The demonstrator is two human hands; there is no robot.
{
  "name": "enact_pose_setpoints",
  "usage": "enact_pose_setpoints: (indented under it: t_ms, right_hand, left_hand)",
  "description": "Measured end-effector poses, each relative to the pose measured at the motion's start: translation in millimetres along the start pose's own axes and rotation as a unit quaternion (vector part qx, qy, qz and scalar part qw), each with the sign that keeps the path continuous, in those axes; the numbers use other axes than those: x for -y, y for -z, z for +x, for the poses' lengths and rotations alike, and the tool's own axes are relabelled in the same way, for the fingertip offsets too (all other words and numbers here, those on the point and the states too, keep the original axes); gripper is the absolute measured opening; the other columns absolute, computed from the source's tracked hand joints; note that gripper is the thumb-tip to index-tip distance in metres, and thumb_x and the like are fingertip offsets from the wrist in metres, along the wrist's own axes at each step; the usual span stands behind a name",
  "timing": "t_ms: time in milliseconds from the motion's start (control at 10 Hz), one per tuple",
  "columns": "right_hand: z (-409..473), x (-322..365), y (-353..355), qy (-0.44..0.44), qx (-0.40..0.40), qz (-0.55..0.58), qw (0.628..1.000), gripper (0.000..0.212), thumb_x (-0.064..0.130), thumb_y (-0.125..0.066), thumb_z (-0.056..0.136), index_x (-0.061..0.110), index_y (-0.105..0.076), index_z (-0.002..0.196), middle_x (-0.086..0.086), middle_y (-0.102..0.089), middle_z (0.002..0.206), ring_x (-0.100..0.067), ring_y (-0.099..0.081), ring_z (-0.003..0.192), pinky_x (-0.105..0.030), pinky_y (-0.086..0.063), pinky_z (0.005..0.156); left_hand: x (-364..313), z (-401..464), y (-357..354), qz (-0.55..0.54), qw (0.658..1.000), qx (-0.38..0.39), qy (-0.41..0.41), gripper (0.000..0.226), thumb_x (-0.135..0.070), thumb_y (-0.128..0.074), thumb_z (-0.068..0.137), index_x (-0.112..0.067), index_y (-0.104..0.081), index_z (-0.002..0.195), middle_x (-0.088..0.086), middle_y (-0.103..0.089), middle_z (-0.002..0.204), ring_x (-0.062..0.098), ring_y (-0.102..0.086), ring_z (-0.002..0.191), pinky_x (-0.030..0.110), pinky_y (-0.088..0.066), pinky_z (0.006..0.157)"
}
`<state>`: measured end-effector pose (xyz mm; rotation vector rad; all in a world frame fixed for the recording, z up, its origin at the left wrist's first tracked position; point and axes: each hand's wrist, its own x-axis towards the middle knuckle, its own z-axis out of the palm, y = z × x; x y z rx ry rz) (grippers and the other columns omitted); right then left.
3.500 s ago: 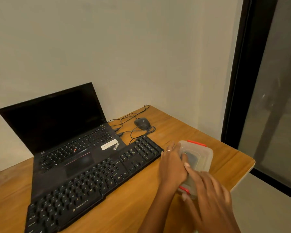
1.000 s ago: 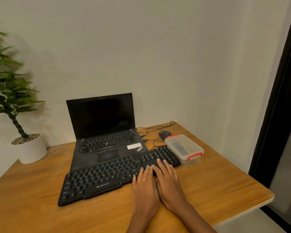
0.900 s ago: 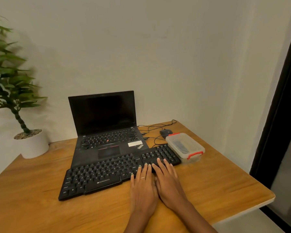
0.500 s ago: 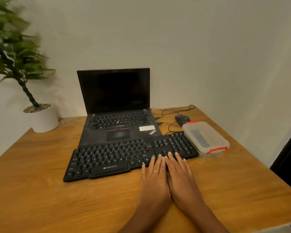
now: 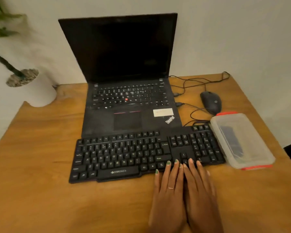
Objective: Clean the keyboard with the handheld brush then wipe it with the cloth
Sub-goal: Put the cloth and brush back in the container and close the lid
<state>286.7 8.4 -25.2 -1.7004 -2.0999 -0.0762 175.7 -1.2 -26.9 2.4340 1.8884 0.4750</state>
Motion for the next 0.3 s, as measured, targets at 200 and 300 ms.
enact_pose_setpoints:
  t_ms: [200, 300]
  right_hand:
    - [5, 6, 28, -0.019, 0.082, -0.020, 0.996, 0.049, 0.023, -0.031, 0.093, 0.007, -0.039, 0.138, -0.016, -0.040, 0.146, -0.027, -0.020, 0.143, -0.045, -0.011, 0.115]
    - [14, 9, 42, 0.015, 0.099, -0.047, 0.994, 0.046, 0.026, -0.035, 0.092, 0.006, -0.041, 0.133, -0.022, -0.048, 0.137, -0.033, -0.033, 0.133, -0.047, -0.012, 0.113]
  left_hand:
    - [3, 5, 44, 0.006, 0.991, 0.132, 0.015, 0.070, -0.036, -0.041, 0.090, -0.015, -0.016, 0.153, 0.005, -0.033, 0.153, 0.022, -0.011, 0.147, 0.044, 0.001, 0.117]
    - [14, 11, 72, 0.010, 0.989, 0.143, 0.023, 0.063, -0.044, -0.038, 0.089, -0.011, -0.035, 0.143, 0.008, -0.040, 0.149, 0.024, -0.030, 0.139, 0.045, -0.001, 0.116]
